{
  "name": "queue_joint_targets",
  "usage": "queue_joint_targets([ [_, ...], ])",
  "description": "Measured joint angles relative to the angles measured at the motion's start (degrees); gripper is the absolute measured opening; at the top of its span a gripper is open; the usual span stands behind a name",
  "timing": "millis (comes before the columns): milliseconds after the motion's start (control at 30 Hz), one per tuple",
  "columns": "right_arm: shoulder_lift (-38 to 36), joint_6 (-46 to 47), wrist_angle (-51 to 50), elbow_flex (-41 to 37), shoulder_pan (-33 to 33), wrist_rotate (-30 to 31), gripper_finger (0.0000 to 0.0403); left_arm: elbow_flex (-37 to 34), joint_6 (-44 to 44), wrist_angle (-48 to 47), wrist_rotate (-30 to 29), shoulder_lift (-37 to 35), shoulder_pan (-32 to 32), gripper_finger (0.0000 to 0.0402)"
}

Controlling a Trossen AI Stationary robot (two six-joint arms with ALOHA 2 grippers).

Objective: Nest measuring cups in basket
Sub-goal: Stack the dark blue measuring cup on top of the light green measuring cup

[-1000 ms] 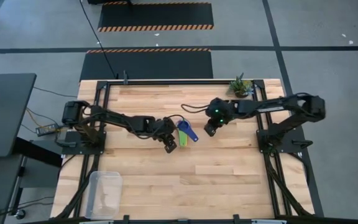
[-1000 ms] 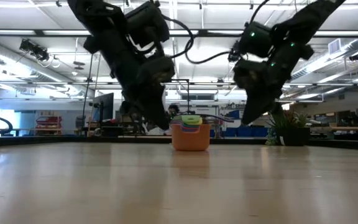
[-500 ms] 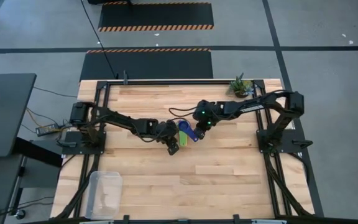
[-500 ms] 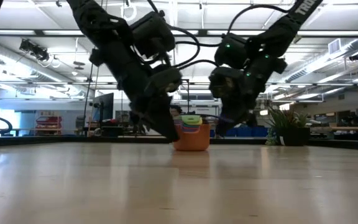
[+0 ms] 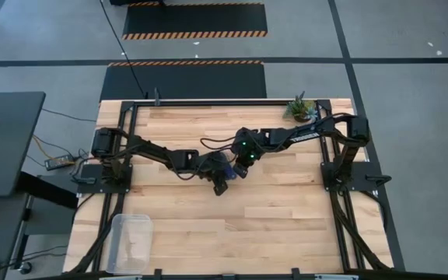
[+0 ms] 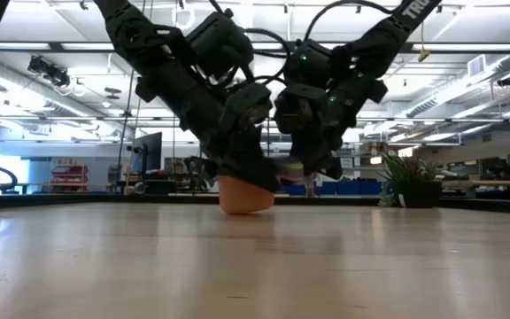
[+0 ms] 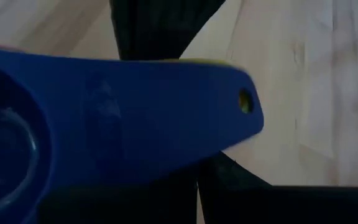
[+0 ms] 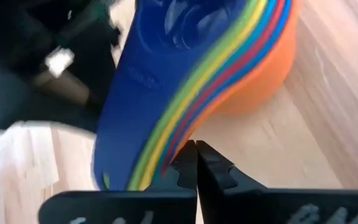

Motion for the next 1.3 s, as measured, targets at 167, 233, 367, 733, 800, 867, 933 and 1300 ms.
queue_joint_targets([
  [167,-0.01,-0.35,-1.24,0.14,-0.1,-0.37,0.0,-0.04,0.04,0.43,1.53,0.7,0.13,0.0002],
  [233,-0.12,-1.47,-2.92,0.22,-0.04,-0.42,0.0,-0.04,0.06,0.56,2.26,0.7,0.13,0.0002],
  [367,-0.12,-3.64,-5.55,0.22,-0.3,0.26,0.0,-0.04,0.05,0.56,2.54,0.7,0.11,0.0002],
  [733,-0.26,-6.92,-9.98,0.22,-3.13,1.01,0.0,-0.02,-0.03,-3.58,4.17,0.26,0.09,0.0002],
  [800,-0.92,-7.95,-11.58,0.22,-3.35,1.15,0.0,-0.02,-0.03,-5.98,4.16,-0.76,0.06,0.0002],
  [867,-2.14,-8.88,-13.38,0.22,-3.45,1.41,0.0,0.0,0.0,-9.15,4.2,-2.76,0.01,0.0002],
  [933,-4.36,-9.9,-15.59,0.19,-3.45,3.02,0.0,0.05,0.25,-12.89,4.18,-5.12,-0.02,0.0002],
  [1300,-15.38,-4.85,-12.31,0.19,0.26,-2.78,0.0,0.03,4.21,-28.92,-8.87,-13.97,0.99,0.0002],
])
